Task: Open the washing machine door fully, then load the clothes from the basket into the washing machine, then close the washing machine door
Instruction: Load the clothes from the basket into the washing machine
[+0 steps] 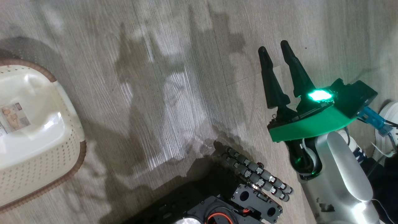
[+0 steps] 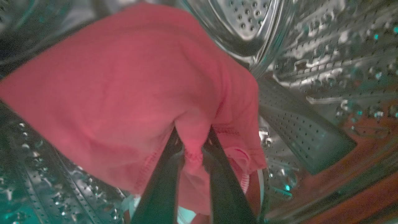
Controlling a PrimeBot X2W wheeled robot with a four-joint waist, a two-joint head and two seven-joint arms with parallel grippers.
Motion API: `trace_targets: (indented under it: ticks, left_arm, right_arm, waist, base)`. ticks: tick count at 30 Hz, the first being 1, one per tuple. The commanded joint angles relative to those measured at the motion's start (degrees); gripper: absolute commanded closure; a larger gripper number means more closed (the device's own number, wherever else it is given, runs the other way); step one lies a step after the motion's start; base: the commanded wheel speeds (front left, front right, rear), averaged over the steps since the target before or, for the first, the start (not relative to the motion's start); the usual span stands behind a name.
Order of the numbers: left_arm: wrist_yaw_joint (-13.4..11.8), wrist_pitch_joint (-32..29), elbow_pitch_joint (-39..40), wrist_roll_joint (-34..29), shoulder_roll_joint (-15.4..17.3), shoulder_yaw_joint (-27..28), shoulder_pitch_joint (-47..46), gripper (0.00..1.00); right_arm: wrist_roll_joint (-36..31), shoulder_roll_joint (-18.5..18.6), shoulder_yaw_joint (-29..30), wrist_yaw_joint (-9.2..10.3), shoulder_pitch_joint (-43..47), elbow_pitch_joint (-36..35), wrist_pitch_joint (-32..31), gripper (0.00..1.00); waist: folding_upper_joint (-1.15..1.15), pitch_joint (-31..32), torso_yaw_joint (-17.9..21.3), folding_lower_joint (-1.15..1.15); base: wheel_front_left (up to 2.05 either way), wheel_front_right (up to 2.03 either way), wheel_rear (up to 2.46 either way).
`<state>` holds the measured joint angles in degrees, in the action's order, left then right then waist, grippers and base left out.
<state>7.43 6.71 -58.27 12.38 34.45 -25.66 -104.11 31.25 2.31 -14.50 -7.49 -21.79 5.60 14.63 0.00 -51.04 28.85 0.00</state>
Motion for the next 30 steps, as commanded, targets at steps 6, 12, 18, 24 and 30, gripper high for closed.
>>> trace_targets:
  ticks: [6,12,18,24,30]
  left_arm:
    - [-0.09,2.74,-0.46,0.25,1.65,-0.92,-0.73,0.00]
    - [-0.45,4.53,-2.49,1.09,0.81,-1.04,0.67,0.00]
    - [-0.37,6.71,-3.94,3.73,-1.00,-0.09,4.31,0.00]
    - [-0.15,7.89,-4.39,6.41,-2.73,0.46,10.12,0.00]
    - [0.01,8.25,-1.97,10.55,-5.28,2.18,18.63,0.00]
  right_arm:
    - [-0.03,0.56,-1.14,0.00,1.41,-1.53,0.37,0.00]
    - [-0.67,0.56,-0.63,0.00,1.28,-1.23,0.37,0.00]
    - [-2.49,0.56,1.23,0.00,1.15,-1.06,0.37,0.00]
    - [-5.41,0.56,4.20,0.00,1.60,-0.63,0.37,0.00]
    - [-8.63,0.56,6.68,0.00,2.20,-0.16,0.37,0.00]
  waist:
    - [0.00,0.39,0.15,0.00]
    - [0.00,2.09,-0.40,0.00]
    - [0.00,5.68,-2.12,0.00]
    - [0.00,10.01,-5.06,0.00]
    - [0.00,16.52,-8.65,0.00]
  base:
    - [0.00,0.00,0.00]
    - [0.00,0.00,0.00]
    - [0.00,0.00,0.00]
    - [0.00,0.00,0.00]
    - [0.00,0.00,0.00]
